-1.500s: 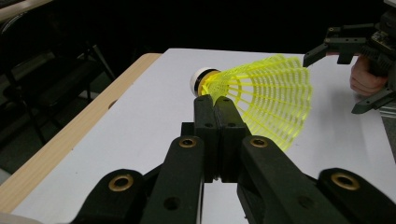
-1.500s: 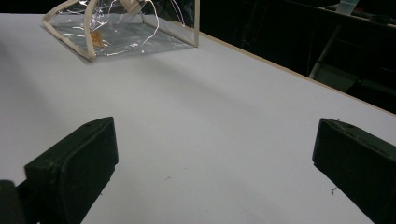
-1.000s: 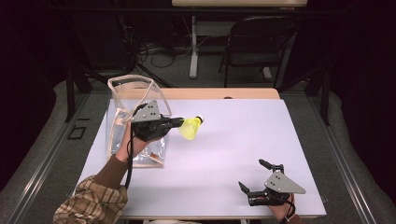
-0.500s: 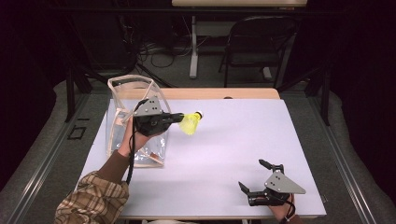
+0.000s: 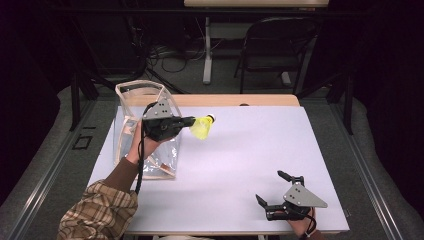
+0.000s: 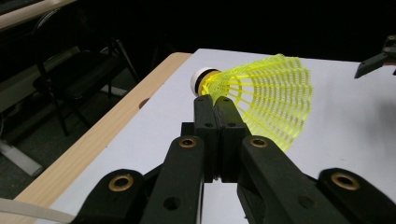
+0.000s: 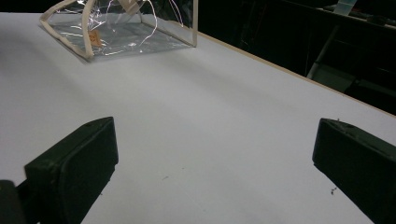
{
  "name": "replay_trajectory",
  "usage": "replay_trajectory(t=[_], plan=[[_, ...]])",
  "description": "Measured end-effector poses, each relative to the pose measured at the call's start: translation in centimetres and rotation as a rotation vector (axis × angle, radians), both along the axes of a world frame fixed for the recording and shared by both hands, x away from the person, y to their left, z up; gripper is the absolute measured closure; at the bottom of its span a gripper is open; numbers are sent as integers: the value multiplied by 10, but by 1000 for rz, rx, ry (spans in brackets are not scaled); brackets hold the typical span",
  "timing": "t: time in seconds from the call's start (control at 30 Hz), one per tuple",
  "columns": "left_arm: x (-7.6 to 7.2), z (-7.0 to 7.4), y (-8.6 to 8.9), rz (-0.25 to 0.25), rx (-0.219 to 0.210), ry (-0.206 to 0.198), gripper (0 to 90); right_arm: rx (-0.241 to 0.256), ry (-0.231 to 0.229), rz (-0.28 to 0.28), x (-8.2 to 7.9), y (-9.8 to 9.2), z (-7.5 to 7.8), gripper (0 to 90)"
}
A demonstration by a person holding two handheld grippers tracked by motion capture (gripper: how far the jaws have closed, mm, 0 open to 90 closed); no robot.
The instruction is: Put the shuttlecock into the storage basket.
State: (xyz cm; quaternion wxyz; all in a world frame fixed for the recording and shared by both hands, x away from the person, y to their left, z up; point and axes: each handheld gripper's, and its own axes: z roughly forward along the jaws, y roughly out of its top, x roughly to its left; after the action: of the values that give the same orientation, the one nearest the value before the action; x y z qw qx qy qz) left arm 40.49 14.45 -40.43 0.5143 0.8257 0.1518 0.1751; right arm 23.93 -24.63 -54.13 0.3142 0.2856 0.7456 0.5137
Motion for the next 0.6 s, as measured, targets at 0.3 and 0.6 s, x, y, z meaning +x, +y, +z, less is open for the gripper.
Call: replay_trajectory(t=[0.3,0.6], plan=[[8,5,1,26,-3,-10,896,0,-1,0,0,0,0,0],[21,4,2,58,-11,-1,896,-1,-1,1,0,0,0,0]])
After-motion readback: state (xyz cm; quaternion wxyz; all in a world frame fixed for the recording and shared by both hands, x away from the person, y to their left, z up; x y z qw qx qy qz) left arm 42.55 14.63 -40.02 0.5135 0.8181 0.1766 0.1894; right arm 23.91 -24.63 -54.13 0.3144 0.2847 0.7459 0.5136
